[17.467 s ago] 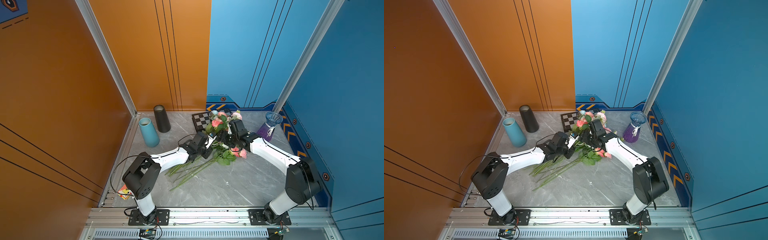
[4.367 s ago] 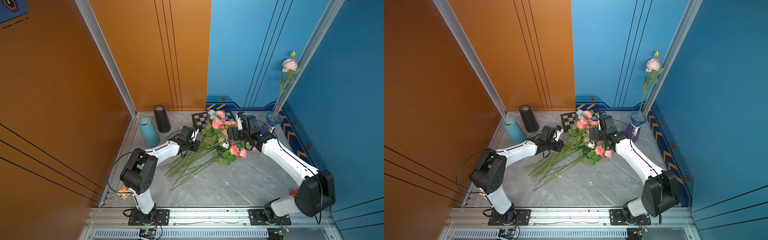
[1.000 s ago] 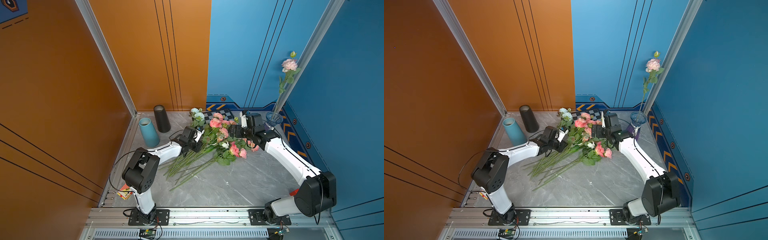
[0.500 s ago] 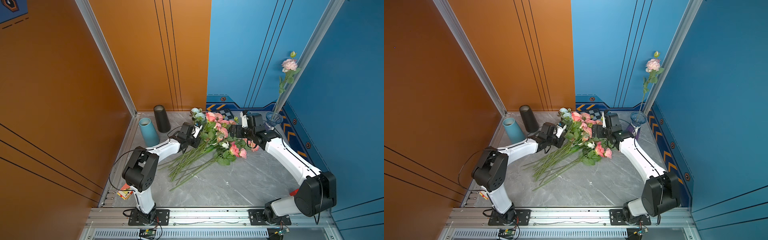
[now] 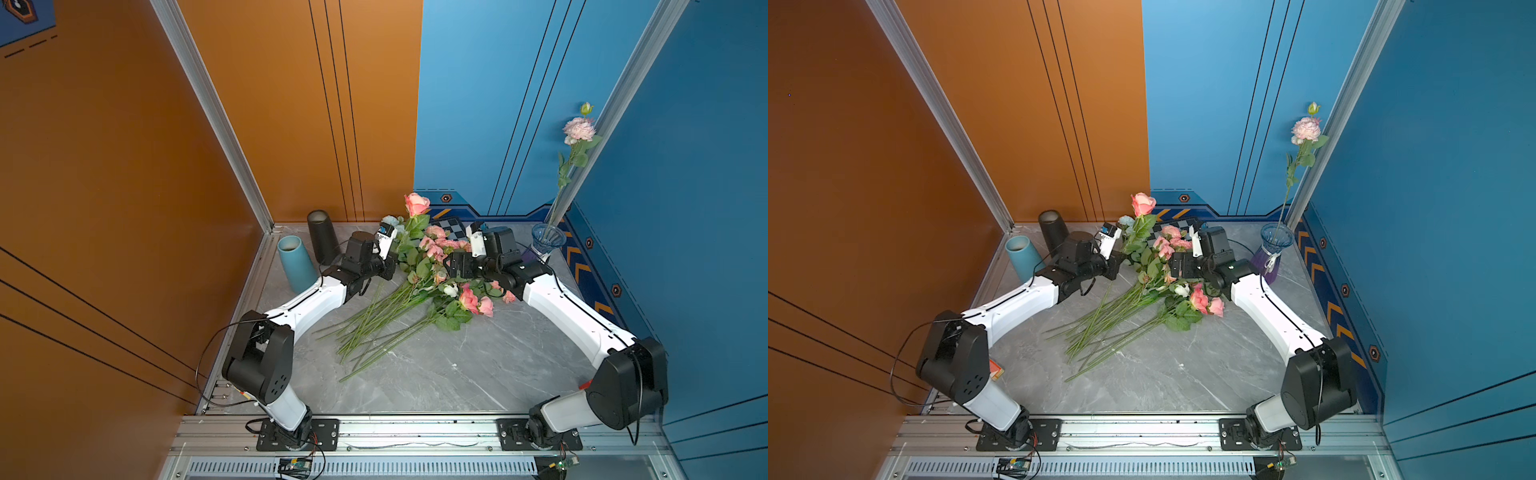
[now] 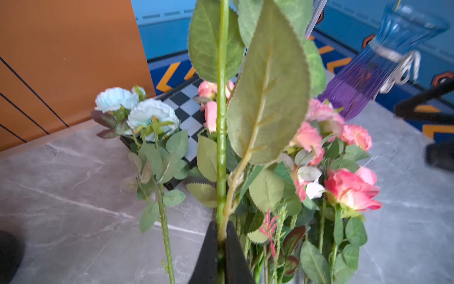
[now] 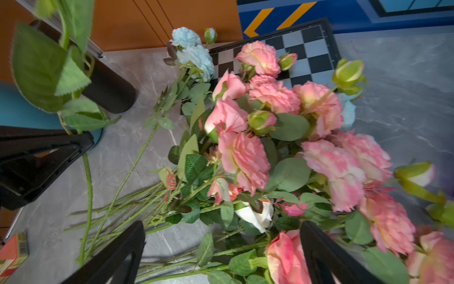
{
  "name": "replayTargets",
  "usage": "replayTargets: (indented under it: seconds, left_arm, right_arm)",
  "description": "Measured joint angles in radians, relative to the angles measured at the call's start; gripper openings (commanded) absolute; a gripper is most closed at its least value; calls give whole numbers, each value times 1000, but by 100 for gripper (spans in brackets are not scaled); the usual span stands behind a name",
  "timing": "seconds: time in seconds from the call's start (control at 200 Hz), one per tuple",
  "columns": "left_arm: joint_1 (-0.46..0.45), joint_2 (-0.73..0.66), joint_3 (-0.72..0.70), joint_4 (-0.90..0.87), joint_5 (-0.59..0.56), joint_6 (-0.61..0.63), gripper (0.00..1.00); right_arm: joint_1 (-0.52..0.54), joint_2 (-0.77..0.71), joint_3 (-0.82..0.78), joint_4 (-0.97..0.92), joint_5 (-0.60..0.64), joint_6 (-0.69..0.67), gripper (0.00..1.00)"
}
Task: Place the pink flowers into the vase
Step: Pick up the flower at the center of the board.
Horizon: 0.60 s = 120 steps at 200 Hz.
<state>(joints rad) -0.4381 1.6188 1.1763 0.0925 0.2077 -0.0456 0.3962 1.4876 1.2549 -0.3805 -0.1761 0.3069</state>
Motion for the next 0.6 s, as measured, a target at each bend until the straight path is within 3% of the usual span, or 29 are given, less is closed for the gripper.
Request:
replayTargets:
  seconds: [0.3,0.601]
  left_arm:
    - [0,-33,68,90,-55,-106,0]
    - [-23,-33,138,144,-119,-226,0]
  right_arm:
    - [121,35,55,47,-69,39,100]
    - [207,107,124,139,-89,84,93]
